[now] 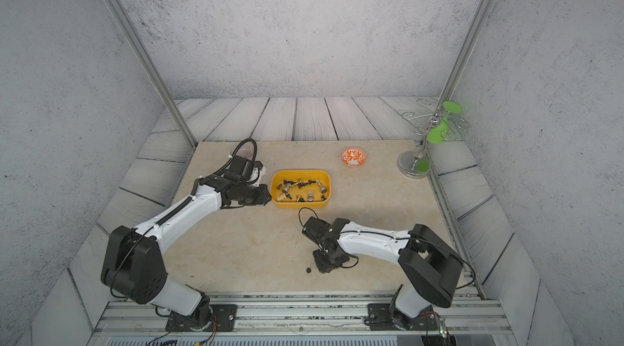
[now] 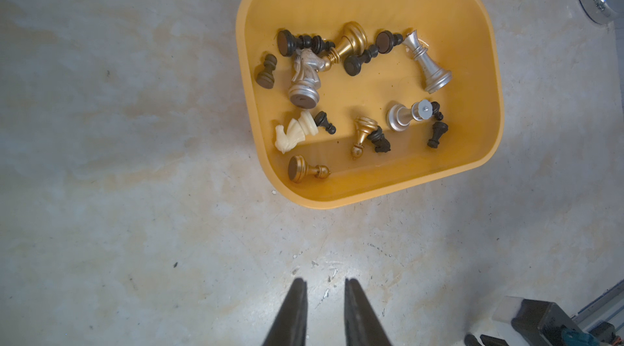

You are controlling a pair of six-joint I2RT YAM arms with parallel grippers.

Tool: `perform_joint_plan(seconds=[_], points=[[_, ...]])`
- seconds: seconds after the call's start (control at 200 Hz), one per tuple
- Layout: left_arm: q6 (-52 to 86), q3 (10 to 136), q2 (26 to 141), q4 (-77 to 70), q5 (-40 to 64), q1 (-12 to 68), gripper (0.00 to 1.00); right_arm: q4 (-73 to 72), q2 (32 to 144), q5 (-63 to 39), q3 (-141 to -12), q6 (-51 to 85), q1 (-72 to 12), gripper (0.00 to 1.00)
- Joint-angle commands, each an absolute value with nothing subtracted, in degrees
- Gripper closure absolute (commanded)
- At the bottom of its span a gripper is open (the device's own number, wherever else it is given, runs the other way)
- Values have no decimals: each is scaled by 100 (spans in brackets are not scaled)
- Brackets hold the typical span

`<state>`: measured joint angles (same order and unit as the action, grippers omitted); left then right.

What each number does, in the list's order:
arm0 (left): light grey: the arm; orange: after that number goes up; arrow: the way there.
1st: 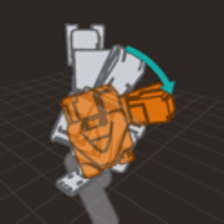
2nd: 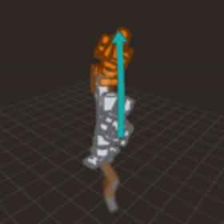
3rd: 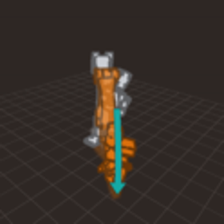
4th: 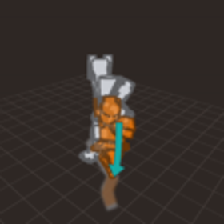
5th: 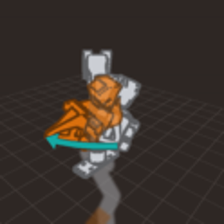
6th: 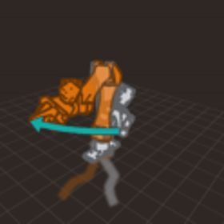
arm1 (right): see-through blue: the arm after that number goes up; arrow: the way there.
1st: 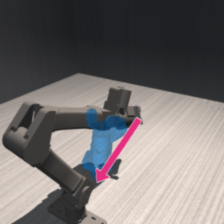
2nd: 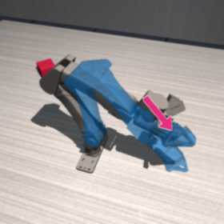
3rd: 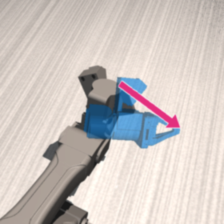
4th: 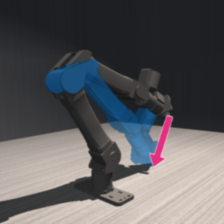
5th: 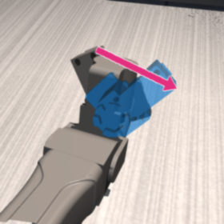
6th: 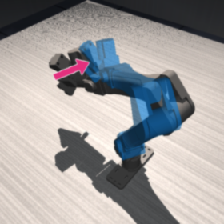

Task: Put the chess pieces into the storage box
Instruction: Pick up the chess piece at the center of the board, then place the chess piece in the storage box.

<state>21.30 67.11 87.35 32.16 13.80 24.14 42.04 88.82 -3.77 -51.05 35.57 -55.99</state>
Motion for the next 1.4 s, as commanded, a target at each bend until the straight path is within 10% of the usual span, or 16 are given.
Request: perform_joint_plan(seconds=[0.0,0.545,1.396], points=[[2153,6588,8535,3182,1380,2426,76,4425,8807,-112,-5244,3459,-5612,87],[2128,6230,8128,3334,1325,2426,76,4932,9078,-626,-7548,1640,-3687,87],[2553,5226,7166,3518,1335,2652,76,6123,13302,-1183,-12552,798,-2884,83]])
